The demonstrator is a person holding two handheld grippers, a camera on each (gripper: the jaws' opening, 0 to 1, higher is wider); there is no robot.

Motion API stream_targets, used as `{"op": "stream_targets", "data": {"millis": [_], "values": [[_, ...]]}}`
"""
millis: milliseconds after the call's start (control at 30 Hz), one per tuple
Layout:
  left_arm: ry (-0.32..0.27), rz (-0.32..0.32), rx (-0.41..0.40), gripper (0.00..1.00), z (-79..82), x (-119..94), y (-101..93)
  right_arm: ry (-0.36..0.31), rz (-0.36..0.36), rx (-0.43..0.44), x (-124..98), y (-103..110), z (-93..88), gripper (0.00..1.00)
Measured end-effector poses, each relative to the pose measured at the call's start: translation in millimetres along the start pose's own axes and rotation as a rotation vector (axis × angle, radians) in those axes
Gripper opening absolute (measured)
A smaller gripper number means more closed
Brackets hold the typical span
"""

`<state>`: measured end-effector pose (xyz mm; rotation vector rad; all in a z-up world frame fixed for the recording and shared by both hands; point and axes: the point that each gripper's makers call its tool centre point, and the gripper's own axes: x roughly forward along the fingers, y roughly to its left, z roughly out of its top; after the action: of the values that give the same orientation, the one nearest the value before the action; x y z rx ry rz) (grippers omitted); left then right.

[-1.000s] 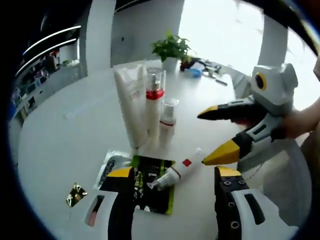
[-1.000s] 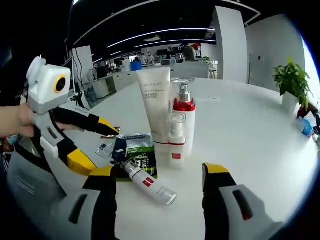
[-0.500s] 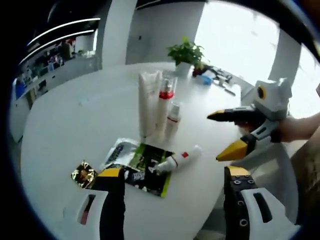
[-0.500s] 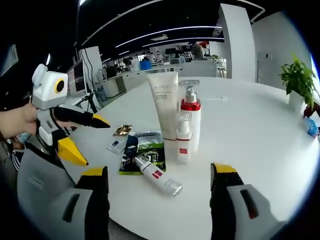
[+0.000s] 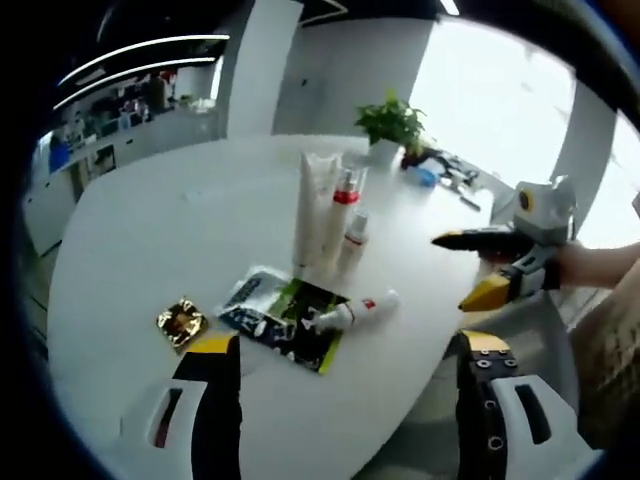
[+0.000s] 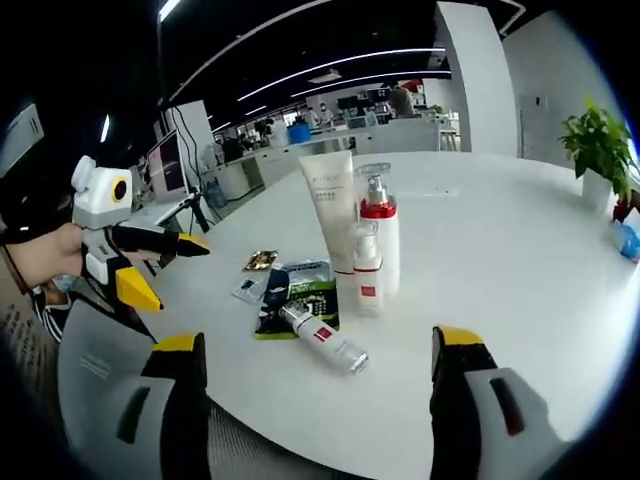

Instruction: Arrange the skincare products in the storage area until every visible bottle or jar stands upright without overlapping.

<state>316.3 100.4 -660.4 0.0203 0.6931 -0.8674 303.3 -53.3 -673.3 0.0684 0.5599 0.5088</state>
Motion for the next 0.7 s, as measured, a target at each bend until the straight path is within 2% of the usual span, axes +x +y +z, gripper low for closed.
{"op": "stream_targets", "data": {"millis": [300,700], "values": [[-0.005,0.029,-0.037,0.92,-12.8,-19.3,-6.3,-0.012,0.043,0.021,-7.7,9.5,-2.3,1.0],[-0.015,0.053,-0.064,0.97,-18.3,-27.3,-3.5,0.002,0.051,0.04,-14.1,9.5,-11.8,1.0]]}}
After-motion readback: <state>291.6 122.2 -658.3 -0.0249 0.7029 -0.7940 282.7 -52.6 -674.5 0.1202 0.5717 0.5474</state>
